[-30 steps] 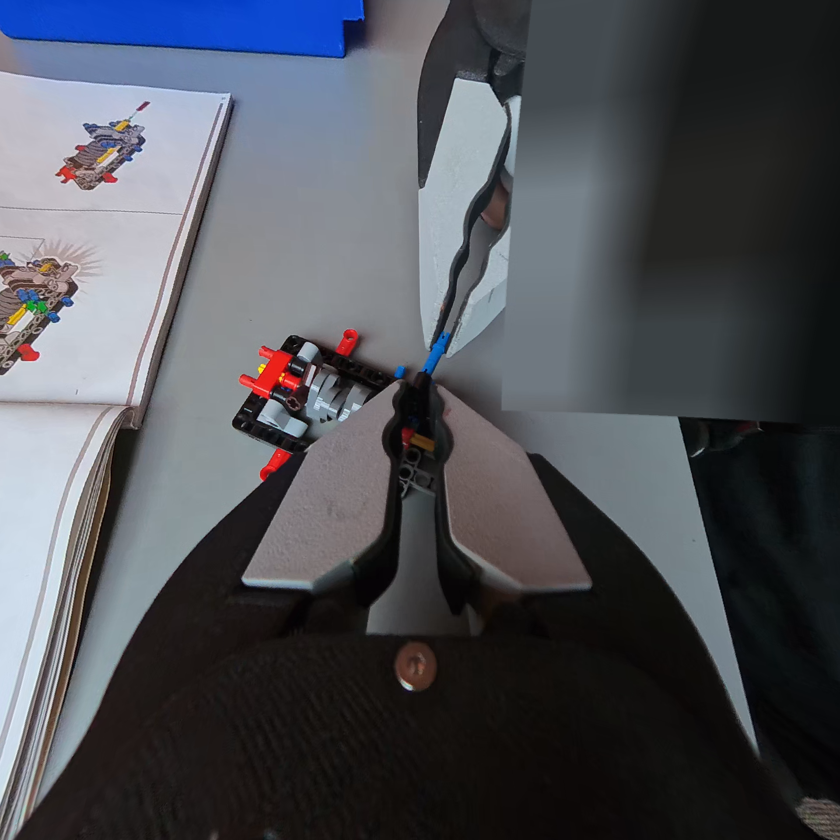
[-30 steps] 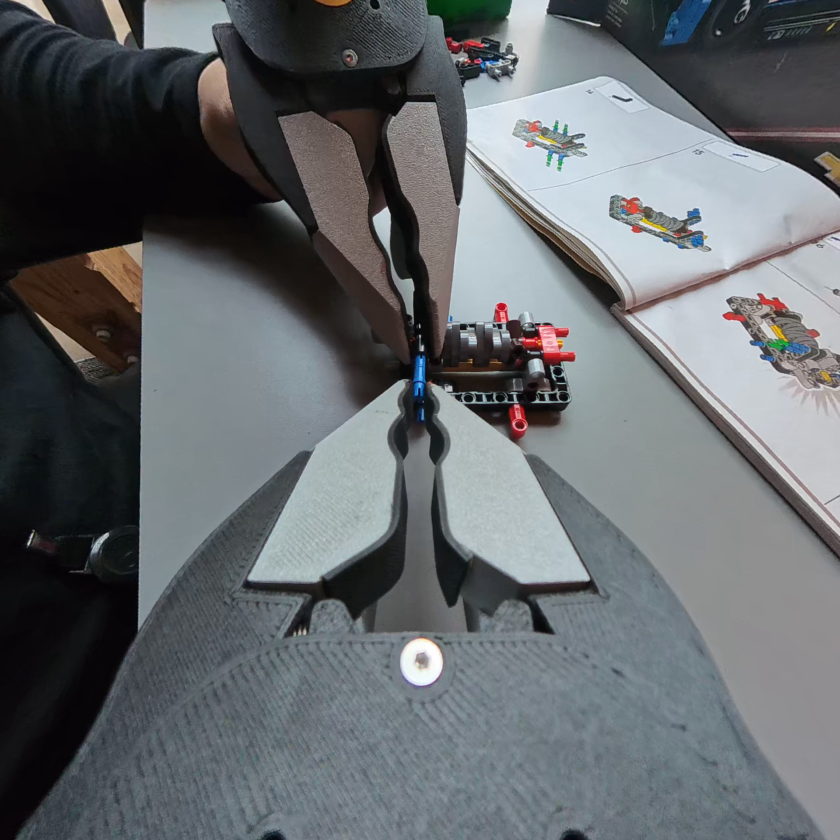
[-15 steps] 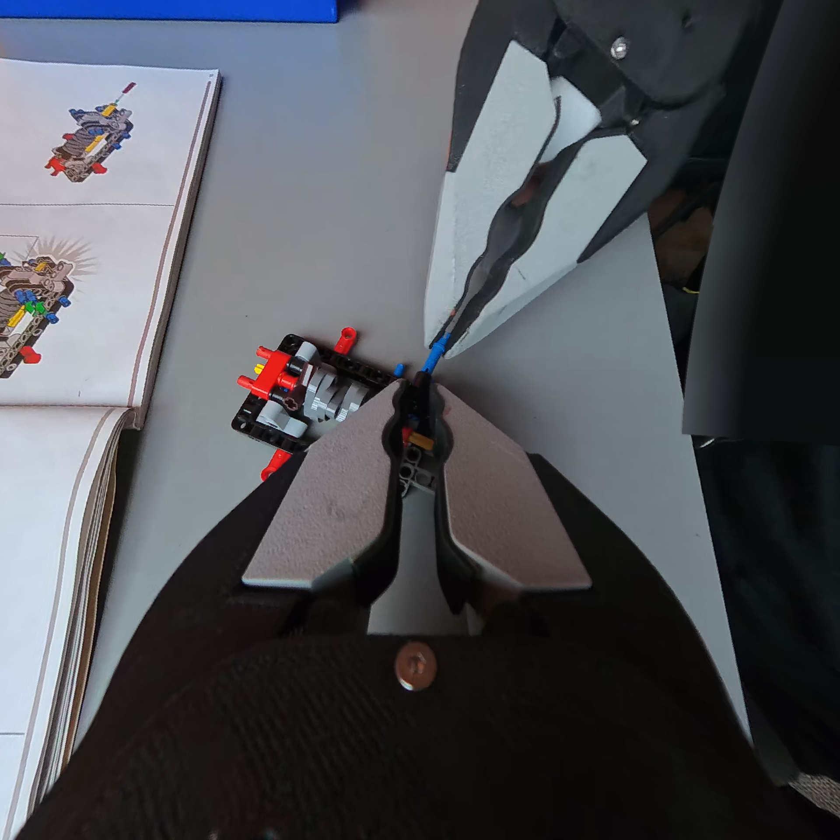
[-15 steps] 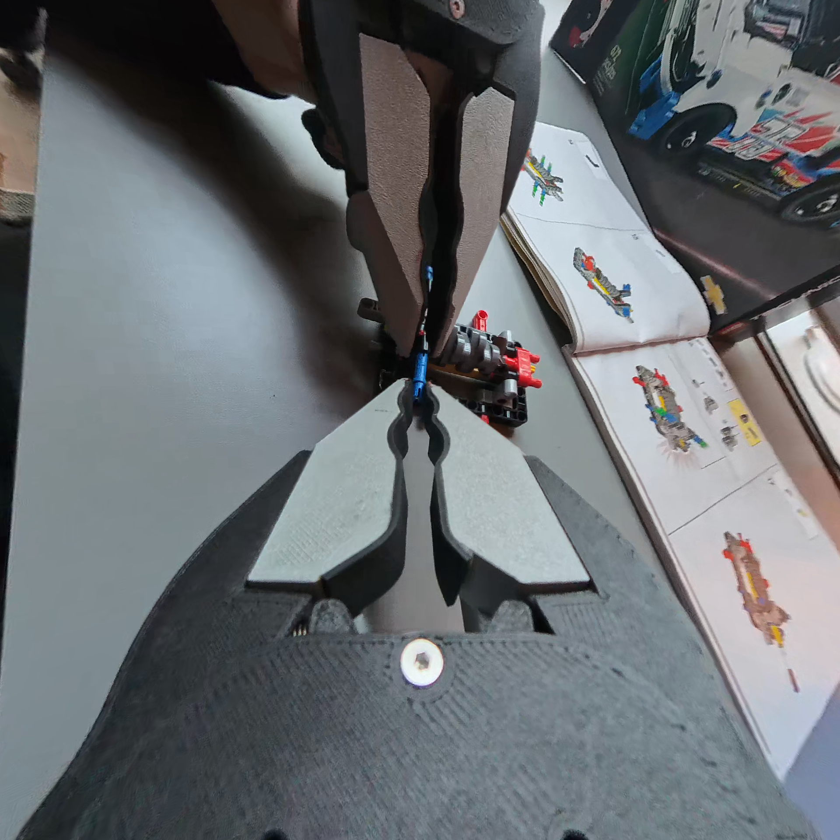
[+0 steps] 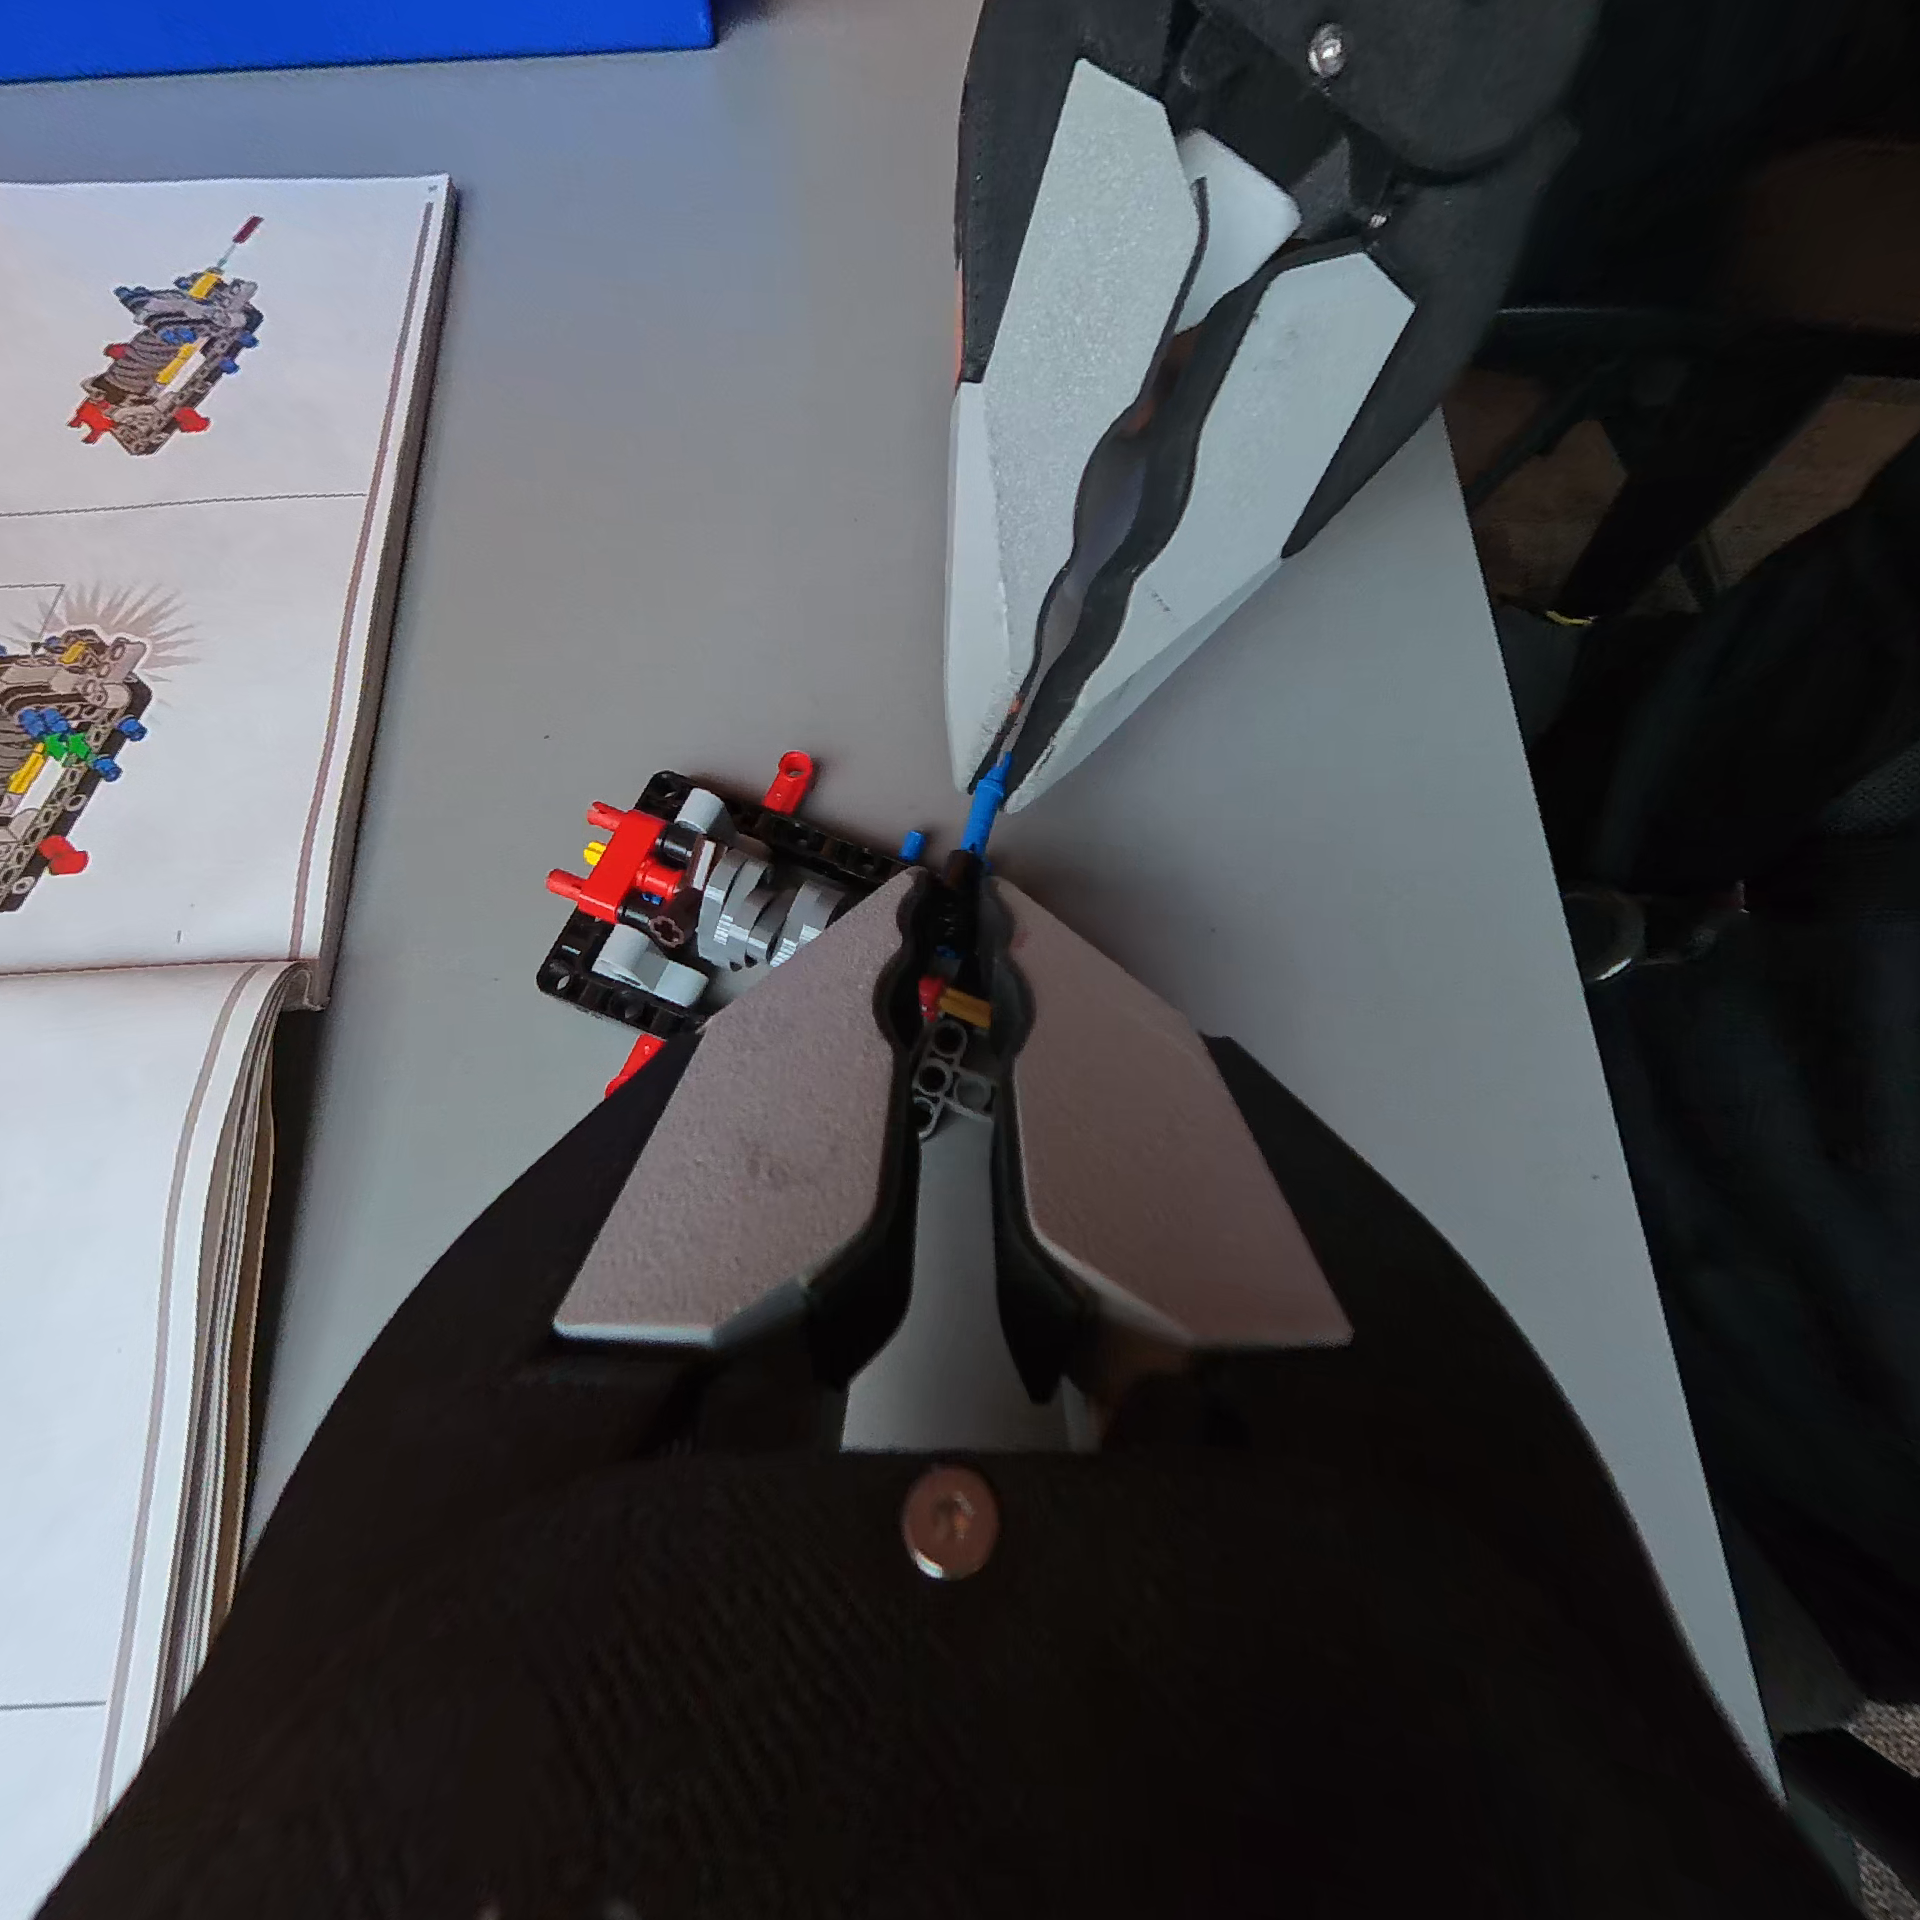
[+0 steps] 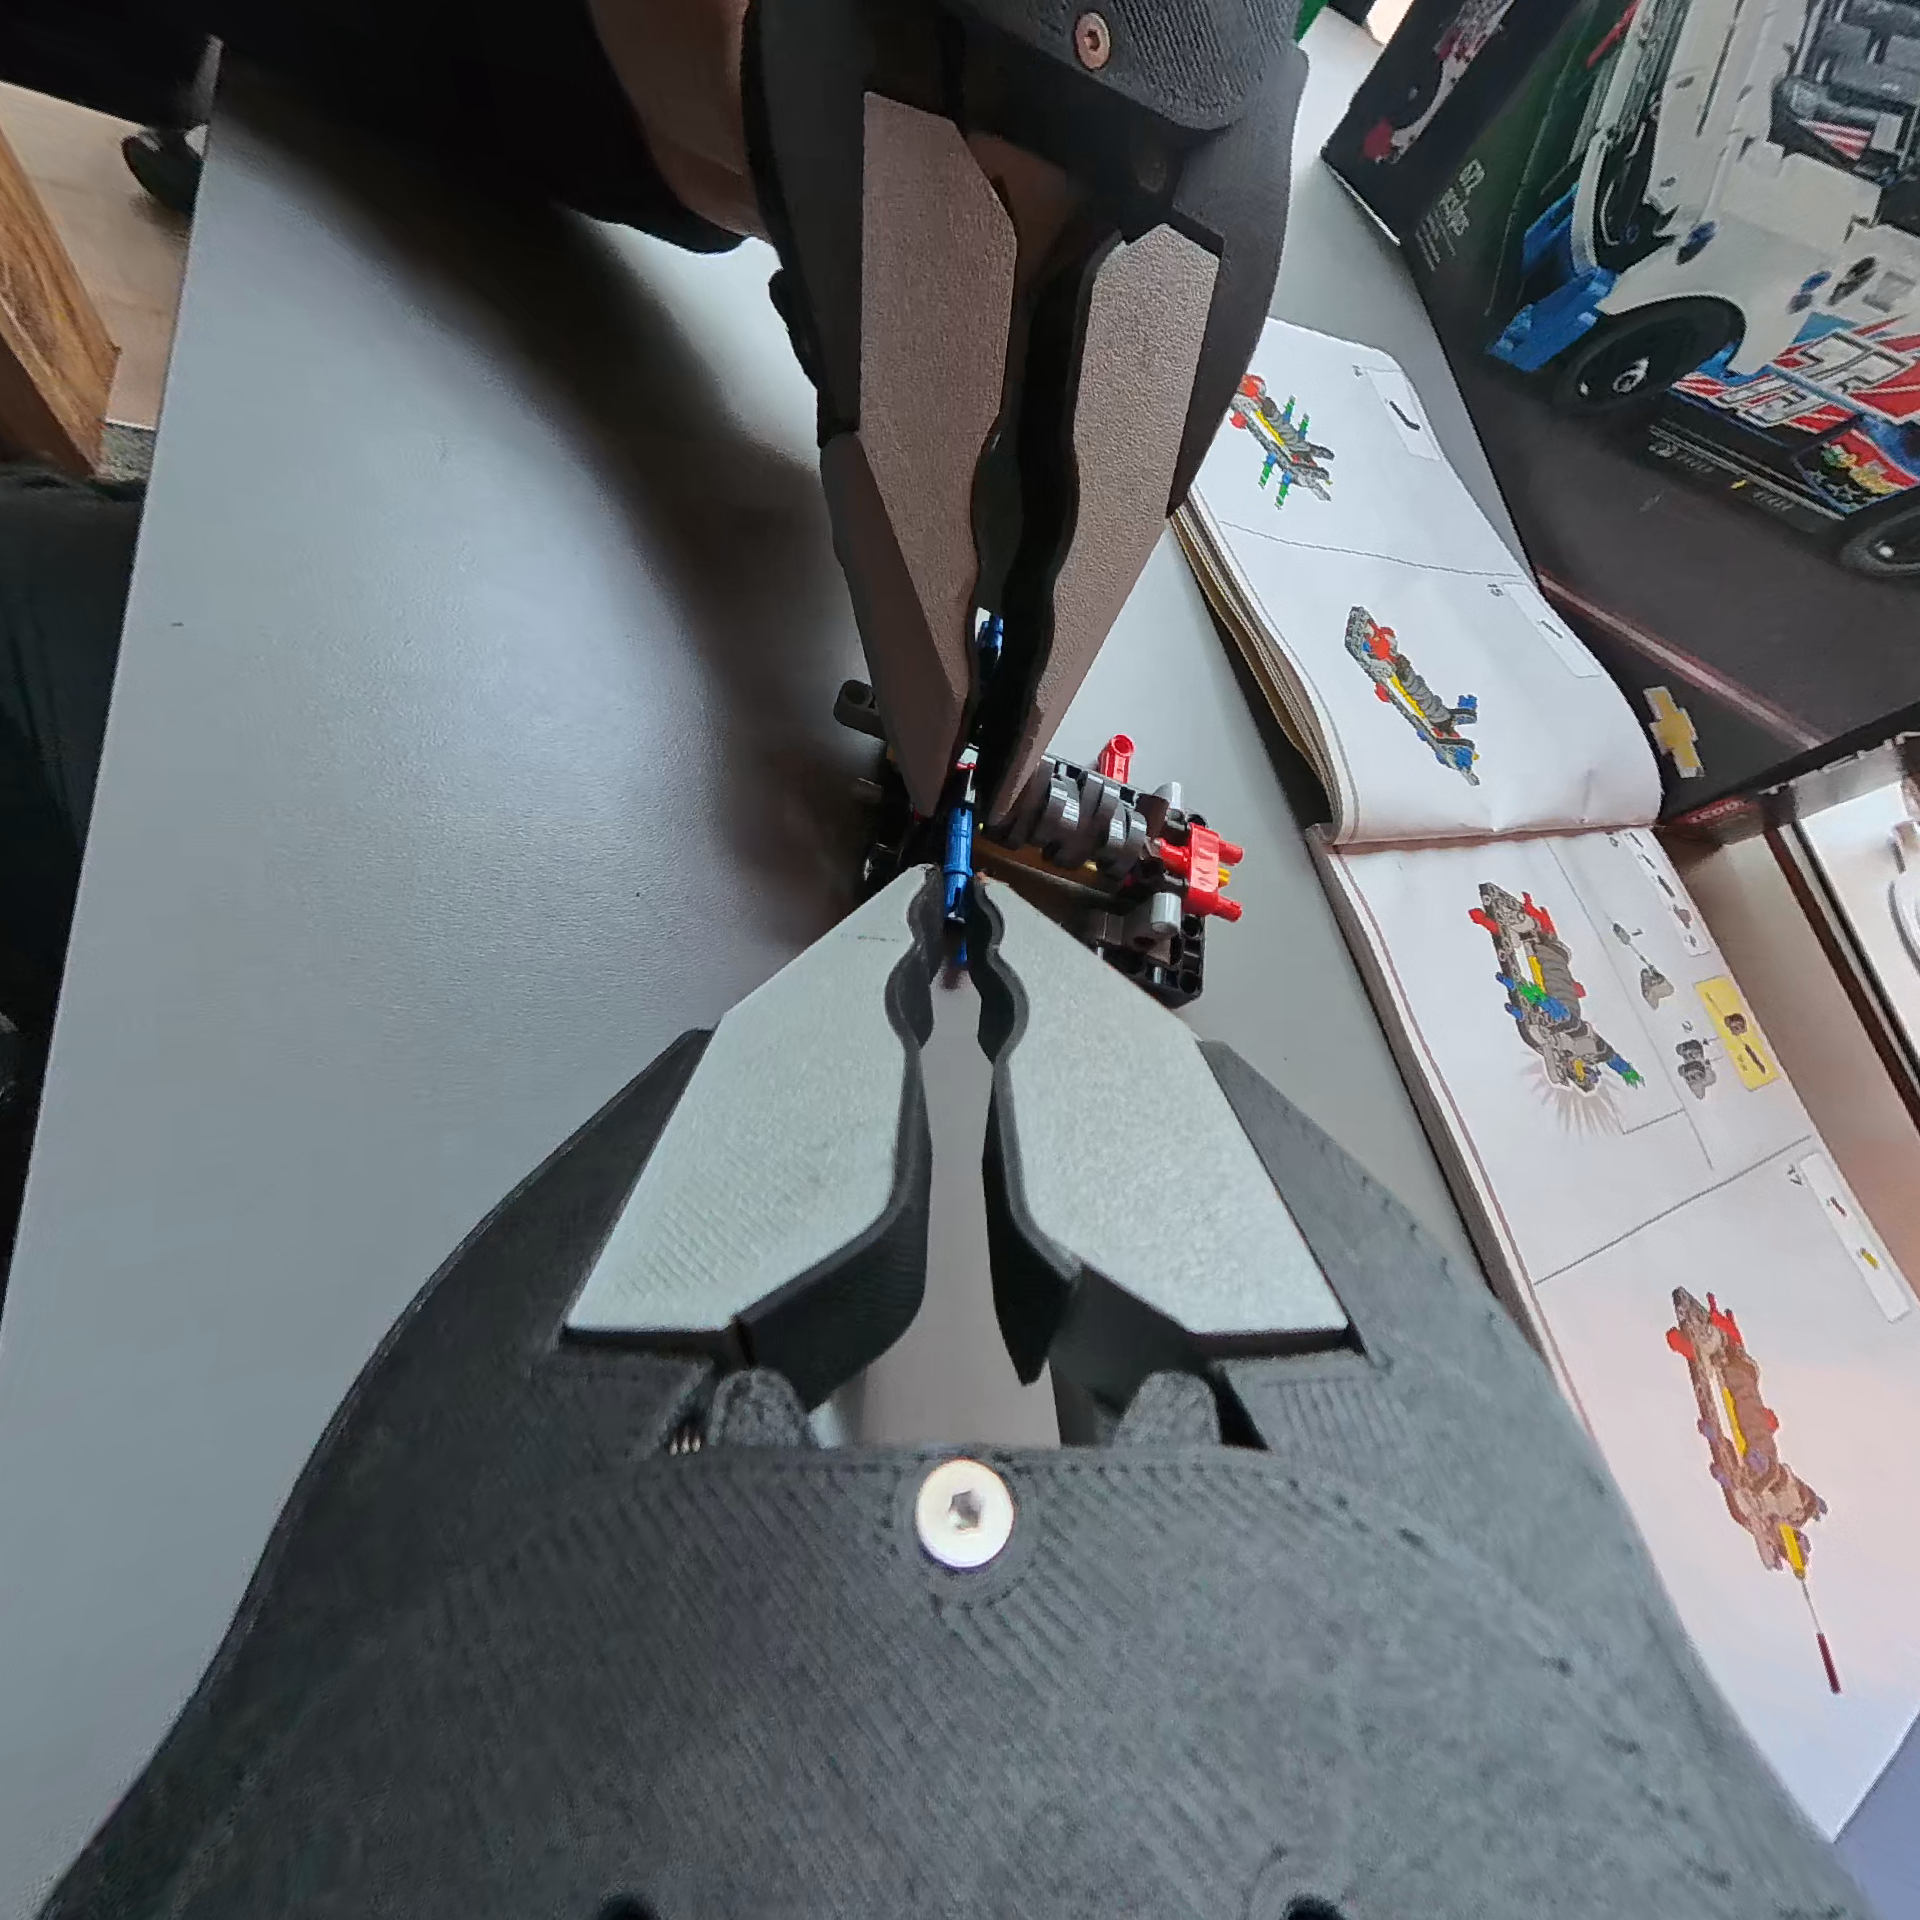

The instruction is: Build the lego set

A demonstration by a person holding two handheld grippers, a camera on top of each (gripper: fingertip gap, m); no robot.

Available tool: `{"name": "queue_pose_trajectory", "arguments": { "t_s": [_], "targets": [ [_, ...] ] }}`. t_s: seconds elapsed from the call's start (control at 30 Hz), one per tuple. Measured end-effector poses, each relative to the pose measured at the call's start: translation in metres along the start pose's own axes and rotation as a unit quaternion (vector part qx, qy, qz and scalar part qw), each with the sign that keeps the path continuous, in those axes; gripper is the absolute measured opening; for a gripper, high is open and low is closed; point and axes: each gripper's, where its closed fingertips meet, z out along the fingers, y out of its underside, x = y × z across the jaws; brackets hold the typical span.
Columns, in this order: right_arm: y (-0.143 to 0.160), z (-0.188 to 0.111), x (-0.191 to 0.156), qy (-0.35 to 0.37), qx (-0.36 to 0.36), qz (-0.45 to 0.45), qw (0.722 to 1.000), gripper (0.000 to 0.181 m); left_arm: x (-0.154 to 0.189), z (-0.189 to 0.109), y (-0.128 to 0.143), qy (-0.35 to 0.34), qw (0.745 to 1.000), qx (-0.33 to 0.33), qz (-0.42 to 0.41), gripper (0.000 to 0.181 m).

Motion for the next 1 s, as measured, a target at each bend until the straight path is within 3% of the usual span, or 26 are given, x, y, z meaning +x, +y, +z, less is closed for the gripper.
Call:
{"name": "queue_pose_trajectory", "arguments": {
  "t_s": [0.13, 0.53, 1.0],
  "targets": [
    [0.0, -0.001, 0.0, -0.003, 0.003, -0.011, 1.0, 0.001, 0.0, 0.0, 0.0, 0.007, 1.0, 0.003, -0.01, 0.005],
    [0.002, 0.004, 0.009, 0.004, -0.006, 0.068, 0.998, 0.0, -0.013, 0.0, 0.0, -0.041, 0.998, 0.003, -0.04, 0.005],
    [0.0, 0.006, 0.004, -0.039, 0.016, 0.046, 0.998, 0.0, -0.004, 0.002, -0.002, -0.008, 0.999, 0.015, -0.039, 0.005]
  ]
}}
